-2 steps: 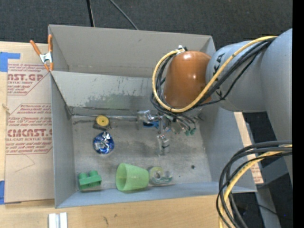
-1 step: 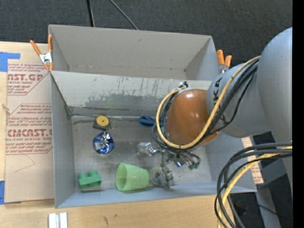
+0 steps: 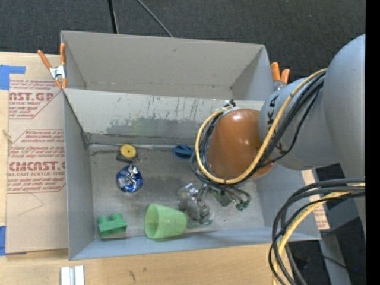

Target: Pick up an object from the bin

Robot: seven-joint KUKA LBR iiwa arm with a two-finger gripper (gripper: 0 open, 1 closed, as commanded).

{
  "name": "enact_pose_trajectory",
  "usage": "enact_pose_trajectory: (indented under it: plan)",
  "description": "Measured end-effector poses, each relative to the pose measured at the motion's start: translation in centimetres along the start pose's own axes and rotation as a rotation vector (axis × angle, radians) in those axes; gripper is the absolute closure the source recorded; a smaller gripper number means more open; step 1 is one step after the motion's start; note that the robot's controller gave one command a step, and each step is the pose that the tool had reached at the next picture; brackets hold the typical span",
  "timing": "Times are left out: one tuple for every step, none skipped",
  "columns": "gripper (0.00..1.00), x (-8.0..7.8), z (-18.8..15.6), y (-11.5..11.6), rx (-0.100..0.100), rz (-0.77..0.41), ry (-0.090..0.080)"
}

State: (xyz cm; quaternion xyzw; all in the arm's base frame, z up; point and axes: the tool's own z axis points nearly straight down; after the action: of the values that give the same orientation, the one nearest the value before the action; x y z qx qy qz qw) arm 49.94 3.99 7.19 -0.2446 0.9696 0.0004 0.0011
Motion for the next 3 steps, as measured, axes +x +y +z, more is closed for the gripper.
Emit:
enact_pose_trajectory:
  plan:
    - [1.0, -3.2, -3.8, -1.3, 0.001, 0.157, -0.003]
    - [1.0, 2.6, -4.1, -1.3, -0.001, 0.251, 0.006]
    - [1.0, 3.8, -5.3, -3.8, 0.001, 0.395, 0.001]
